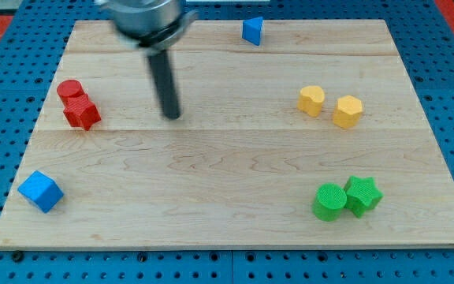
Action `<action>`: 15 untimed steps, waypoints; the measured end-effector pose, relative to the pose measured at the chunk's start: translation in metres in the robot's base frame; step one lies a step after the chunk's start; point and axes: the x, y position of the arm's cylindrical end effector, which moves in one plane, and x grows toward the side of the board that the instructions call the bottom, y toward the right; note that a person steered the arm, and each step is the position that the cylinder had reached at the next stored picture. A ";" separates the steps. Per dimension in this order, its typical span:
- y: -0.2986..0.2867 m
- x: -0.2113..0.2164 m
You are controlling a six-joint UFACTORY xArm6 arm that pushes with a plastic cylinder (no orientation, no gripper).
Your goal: Place the blue triangle diagonally bottom right to the red star
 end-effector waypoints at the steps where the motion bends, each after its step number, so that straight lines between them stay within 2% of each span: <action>1: 0.070 -0.054; 2: 0.136 -0.114; 3: 0.131 -0.142; 4: 0.133 -0.152; 5: 0.124 -0.167; 7: 0.017 -0.164; 8: 0.008 -0.191; 9: -0.055 -0.170; 11: -0.125 -0.120; 12: -0.163 -0.119; 14: -0.174 -0.126; 15: -0.203 -0.108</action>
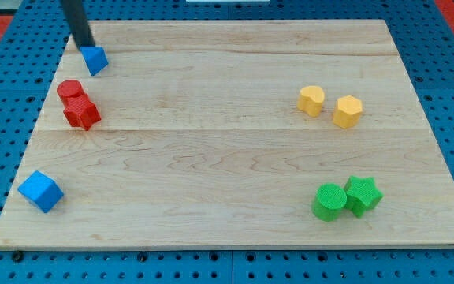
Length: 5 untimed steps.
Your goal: Place the blue triangle diagonally bottom right to the red star
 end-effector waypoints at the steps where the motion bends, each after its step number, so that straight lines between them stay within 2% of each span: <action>1: 0.048 0.034; 2: 0.105 0.049; 3: 0.136 0.051; 4: 0.107 0.089; 5: 0.105 0.054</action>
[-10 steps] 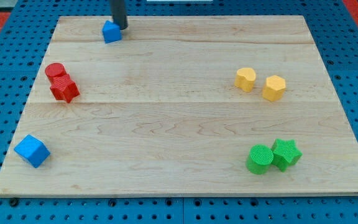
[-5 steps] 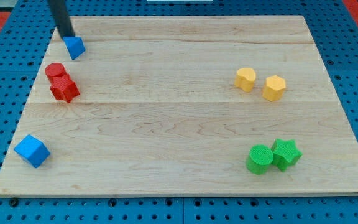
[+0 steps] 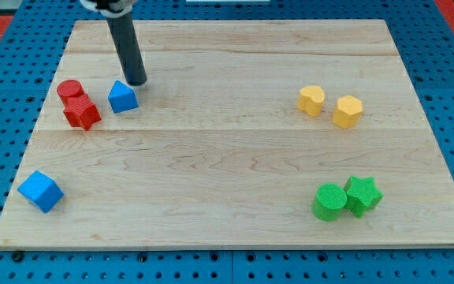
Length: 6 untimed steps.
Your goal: Place the blue triangle diagonally bottom right to the red star
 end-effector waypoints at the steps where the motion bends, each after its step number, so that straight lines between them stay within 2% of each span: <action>1: -0.037 0.011; 2: -0.016 0.059; 3: -0.003 0.052; 4: 0.011 0.067; 5: 0.014 0.121; 6: -0.001 0.134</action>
